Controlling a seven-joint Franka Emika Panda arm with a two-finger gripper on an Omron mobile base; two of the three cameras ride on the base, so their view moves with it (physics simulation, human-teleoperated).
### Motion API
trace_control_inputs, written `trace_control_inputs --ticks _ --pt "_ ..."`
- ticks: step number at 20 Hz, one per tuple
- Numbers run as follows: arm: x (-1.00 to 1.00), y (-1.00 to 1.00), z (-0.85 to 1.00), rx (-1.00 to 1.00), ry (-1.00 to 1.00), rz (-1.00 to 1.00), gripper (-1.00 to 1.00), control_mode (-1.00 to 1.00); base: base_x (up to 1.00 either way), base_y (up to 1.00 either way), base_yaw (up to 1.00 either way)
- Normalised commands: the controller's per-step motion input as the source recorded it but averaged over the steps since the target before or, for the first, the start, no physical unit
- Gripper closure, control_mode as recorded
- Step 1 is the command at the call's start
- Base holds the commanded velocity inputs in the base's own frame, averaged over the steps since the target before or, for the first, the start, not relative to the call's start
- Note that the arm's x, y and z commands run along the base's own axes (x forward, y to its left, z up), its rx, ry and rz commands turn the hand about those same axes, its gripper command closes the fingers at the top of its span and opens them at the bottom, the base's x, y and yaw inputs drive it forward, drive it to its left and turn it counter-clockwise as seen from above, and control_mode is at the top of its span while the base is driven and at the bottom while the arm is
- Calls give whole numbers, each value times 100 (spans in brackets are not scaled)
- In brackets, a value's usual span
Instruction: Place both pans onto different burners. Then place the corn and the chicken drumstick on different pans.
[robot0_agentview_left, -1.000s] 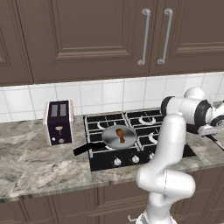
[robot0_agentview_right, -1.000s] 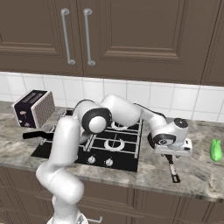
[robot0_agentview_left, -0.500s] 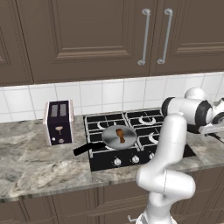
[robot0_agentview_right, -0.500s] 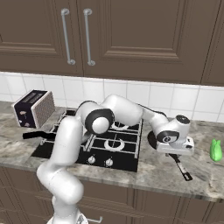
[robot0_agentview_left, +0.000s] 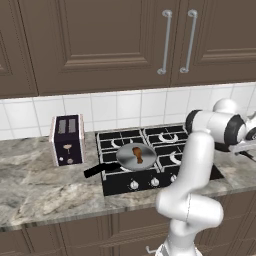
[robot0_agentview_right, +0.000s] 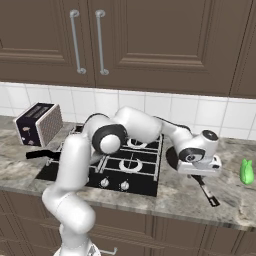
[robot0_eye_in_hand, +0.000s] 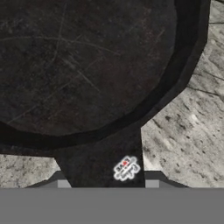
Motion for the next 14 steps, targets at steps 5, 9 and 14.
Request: trace_control_inputs --ticks 5,9,14 --pt "-32 43 39 0 -6 10 100 -100 0 0 0" --pt "-25 58 17 -3 -2 11 100 -100 0 0 0" --pt "-18 76 1 -3 0 12 100 -100 0 0 0"
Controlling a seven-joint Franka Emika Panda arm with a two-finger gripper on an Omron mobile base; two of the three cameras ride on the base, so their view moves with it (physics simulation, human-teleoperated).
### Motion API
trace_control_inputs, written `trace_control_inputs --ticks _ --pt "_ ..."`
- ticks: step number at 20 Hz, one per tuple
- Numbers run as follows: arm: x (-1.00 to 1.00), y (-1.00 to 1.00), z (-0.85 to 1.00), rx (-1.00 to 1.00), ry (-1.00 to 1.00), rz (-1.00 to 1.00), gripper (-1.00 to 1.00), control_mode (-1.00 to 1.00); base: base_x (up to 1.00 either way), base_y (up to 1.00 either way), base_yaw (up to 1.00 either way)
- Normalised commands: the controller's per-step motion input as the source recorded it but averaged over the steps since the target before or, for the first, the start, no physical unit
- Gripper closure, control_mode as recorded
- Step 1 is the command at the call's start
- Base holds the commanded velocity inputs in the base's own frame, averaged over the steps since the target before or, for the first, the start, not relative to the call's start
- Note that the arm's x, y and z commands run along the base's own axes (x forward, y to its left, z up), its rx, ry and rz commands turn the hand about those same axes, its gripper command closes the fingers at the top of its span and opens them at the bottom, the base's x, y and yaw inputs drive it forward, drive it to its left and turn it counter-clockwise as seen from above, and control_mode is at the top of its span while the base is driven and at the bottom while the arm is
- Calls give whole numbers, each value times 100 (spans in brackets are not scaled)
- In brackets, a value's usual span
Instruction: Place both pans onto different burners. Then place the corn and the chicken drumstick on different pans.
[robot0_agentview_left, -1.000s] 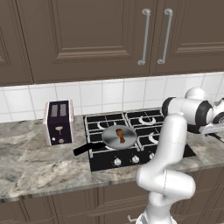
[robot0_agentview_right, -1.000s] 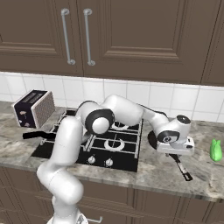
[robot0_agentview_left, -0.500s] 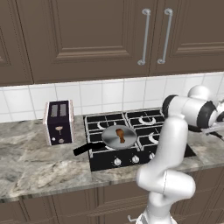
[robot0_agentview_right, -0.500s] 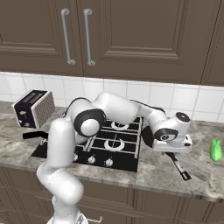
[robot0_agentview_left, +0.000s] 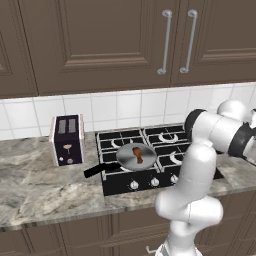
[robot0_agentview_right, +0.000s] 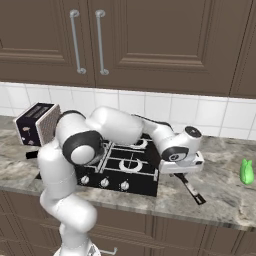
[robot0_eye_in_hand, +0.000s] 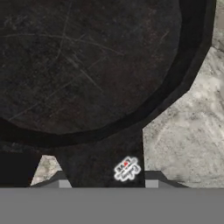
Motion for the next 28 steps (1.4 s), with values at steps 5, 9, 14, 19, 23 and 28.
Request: trace_control_inputs --ticks 5,9,14,19,23,28 --pt "-11 74 0 -5 0 12 100 -100 0 0 0" --pt "-3 55 0 -3 0 10 100 -100 0 0 0" --pt "0 38 0 0 0 8 100 -100 0 0 0" --pt "0 27 0 0 0 1 100 -100 0 0 0" --pt "0 23 0 0 0 0 100 -100 0 0 0" --pt "0 22 0 0 0 0 100 -100 0 0 0"
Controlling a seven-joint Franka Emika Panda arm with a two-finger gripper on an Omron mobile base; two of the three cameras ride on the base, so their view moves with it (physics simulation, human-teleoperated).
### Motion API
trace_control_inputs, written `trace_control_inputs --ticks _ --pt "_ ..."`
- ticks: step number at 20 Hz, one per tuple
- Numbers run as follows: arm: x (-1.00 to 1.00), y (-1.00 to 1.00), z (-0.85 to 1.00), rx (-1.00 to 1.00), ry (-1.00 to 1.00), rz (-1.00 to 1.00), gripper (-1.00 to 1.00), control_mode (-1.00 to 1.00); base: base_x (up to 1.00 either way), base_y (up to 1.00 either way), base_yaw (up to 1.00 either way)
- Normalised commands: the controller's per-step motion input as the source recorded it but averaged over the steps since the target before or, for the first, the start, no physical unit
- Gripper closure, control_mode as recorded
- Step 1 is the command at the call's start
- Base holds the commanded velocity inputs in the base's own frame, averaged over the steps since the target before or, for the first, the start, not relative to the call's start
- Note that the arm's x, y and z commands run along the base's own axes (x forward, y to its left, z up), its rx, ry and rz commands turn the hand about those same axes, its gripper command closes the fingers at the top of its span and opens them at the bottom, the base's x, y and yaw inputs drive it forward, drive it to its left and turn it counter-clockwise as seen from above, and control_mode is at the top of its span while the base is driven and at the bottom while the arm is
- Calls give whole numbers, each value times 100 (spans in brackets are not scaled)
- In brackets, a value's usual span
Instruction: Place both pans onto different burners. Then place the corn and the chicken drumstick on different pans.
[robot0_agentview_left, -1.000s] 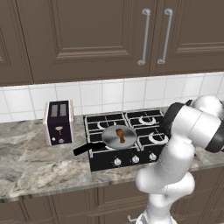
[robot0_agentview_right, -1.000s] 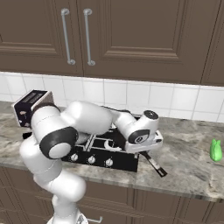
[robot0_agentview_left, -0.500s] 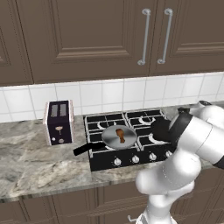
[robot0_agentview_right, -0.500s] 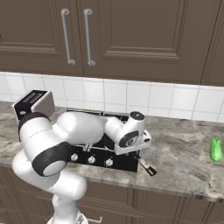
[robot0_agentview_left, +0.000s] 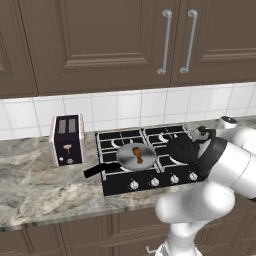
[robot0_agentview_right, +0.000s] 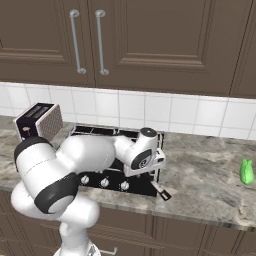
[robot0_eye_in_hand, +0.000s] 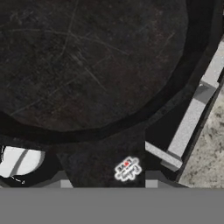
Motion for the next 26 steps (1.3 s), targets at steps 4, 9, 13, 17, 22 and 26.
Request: trace_control_inputs --ticks 4,9,13,17,22,26 --pt "11 18 0 0 0 0 100 -100 0 0 0" --pt "24 8 0 0 0 0 100 -100 0 0 0" --pt "31 0 0 0 0 0 100 -100 0 0 0" --pt "26 0 -6 0 2 0 100 -100 0 0 0" --pt "15 0 -13 0 4 0 100 -100 0 0 0" --pt "7 0 -26 0 5 0 100 -100 0 0 0"
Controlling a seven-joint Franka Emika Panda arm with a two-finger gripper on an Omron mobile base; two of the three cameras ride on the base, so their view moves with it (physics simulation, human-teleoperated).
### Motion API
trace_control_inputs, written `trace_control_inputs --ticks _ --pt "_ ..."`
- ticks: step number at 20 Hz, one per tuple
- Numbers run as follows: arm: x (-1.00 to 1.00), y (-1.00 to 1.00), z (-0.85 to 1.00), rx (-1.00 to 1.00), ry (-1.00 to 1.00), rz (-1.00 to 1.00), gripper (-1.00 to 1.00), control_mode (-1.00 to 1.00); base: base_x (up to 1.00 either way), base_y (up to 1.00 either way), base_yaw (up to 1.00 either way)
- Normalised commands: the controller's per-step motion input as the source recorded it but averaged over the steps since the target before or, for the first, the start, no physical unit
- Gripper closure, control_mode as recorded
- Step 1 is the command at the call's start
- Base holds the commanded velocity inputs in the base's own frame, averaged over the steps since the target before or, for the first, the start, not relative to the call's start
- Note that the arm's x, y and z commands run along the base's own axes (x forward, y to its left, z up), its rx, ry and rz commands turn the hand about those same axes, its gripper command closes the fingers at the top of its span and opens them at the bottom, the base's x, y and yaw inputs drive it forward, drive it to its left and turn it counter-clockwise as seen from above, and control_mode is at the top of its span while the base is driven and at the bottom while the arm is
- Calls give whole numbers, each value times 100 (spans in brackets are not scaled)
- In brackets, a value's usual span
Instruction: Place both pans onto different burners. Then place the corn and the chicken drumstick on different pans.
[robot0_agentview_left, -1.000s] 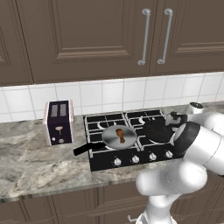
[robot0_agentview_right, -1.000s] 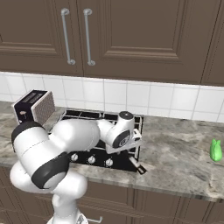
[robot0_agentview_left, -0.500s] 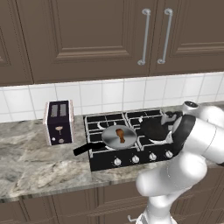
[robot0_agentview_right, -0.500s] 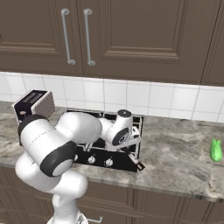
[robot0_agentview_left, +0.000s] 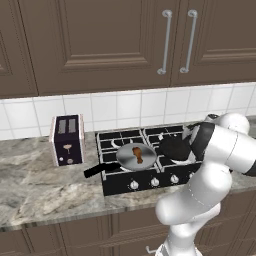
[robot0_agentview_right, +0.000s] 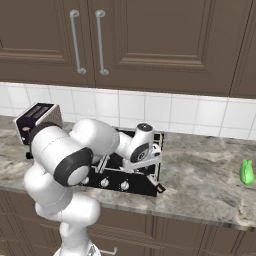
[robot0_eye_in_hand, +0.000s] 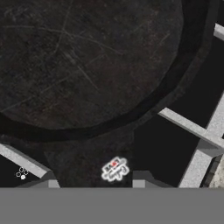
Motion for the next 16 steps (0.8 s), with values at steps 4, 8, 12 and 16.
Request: trace_control_inputs --ticks 4,8,12,16 --pt "6 0 -36 0 6 0 100 -100 0 0 0" --pt "7 0 -48 0 7 0 100 -100 0 0 0" --pt "2 0 -31 0 5 0 100 -100 0 0 0" --pt "-1 0 -10 0 2 0 -100 -100 0 0 0"
